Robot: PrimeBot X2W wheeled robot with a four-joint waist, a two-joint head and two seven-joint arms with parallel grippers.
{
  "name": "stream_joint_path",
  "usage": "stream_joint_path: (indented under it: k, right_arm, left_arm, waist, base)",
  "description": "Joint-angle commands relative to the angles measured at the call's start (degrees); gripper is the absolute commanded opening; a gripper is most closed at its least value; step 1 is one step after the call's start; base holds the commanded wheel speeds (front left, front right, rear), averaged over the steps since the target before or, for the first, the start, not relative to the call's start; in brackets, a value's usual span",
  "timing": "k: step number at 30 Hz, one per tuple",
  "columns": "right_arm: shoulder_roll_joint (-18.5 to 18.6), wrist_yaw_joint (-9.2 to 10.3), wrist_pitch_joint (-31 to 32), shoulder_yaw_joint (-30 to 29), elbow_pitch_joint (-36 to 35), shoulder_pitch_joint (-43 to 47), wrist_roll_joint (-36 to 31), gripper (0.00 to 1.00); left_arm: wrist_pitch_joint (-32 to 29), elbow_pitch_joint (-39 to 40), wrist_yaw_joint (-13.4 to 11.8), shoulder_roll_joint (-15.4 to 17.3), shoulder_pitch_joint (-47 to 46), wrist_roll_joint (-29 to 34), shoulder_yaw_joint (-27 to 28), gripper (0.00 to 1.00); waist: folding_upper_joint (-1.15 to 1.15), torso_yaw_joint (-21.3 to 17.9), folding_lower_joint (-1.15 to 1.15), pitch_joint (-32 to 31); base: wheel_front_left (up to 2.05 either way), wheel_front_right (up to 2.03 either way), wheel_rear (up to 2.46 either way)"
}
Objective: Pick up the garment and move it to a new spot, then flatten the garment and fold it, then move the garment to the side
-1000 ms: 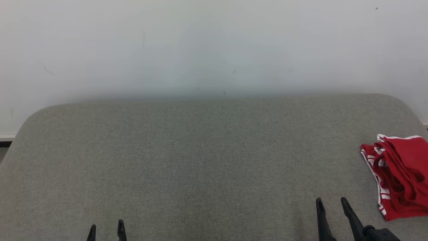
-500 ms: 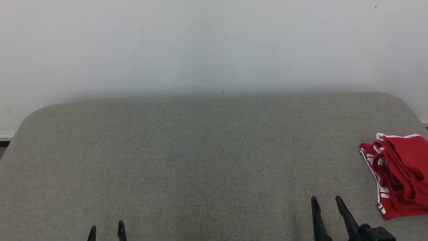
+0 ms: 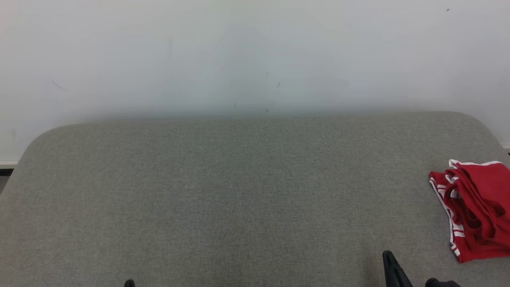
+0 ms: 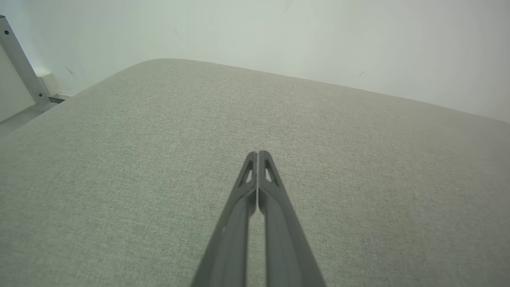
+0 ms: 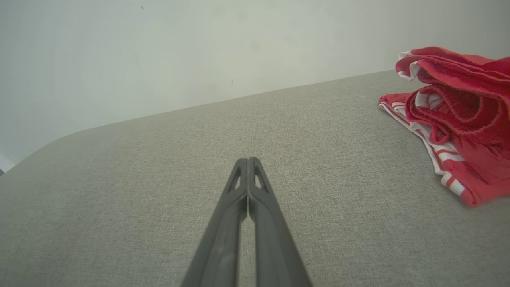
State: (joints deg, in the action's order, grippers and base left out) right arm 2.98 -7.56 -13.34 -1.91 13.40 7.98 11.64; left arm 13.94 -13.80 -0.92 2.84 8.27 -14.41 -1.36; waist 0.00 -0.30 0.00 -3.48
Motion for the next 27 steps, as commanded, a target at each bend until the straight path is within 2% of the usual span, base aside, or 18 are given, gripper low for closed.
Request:
stream_joint_path:
  k: [1, 27]
  right_arm:
    - [0.01, 0.0, 0.38, -0.19, -0.87, -1.19, 2.16, 0.0]
    - [-0.04, 0.03, 6.74, -1.66, -0.54, -5.56, 27.82, 0.0]
  left_arm:
    - [-0.43, 0.61, 0.35, 0.03, -1.01, -2.0, 0.47, 0.0]
    - [-6.83, 0.6, 2.99, 0.05, -5.44, -26.86, 2.78, 0.0]
  waist:
    - [0.0, 0.01, 0.0, 0.04]
    - [0.0, 0.07, 0.0, 0.81]
  base:
    - [0.0, 0.0, 0.0]
    - [0.0, 0.0, 0.0]
